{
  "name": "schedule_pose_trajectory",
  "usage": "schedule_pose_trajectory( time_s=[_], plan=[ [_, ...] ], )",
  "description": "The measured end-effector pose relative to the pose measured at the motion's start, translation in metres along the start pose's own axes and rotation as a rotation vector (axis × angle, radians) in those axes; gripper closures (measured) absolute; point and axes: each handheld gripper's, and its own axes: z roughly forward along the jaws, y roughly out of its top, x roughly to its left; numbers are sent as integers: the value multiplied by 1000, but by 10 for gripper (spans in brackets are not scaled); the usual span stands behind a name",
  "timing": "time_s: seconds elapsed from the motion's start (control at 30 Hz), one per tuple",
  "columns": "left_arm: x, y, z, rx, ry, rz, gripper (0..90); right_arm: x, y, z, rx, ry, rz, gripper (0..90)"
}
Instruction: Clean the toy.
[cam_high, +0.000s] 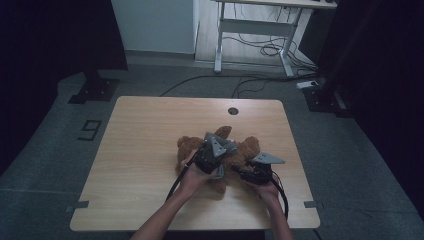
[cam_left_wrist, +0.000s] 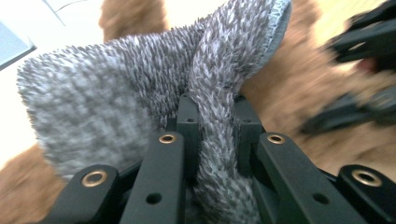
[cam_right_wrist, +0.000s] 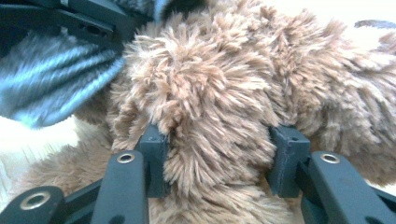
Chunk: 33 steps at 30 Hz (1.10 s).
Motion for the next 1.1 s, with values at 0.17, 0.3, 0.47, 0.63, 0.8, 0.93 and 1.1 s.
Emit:
schedule_pose_trajectory(
  time_s=[0.17,0.3,0.47,0.63,0.8,0.93,1.1],
  plan=[
    [20,-12,-10,-18,-31,-77,777,0,0,0,-3,19,-6,507],
    [24,-18,-22,-45,-44,-96,776,0,-1,0,2,33,-4,507],
    [40,-19,-33,-67,-50,-147,774,-1,-1,0,2,34,2,507],
    [60,-25,-44,-71,2,-183,774,-2,-1,0,-2,34,11,507],
    [92,-59,-38,-32,28,-300,777,-1,-1,0,-5,33,16,508],
    [101,-75,-32,16,61,-328,780,-2,-2,1,-7,35,20,510],
    [108,-98,-20,100,41,-358,780,-4,-2,1,-11,40,28,513]
  ],
)
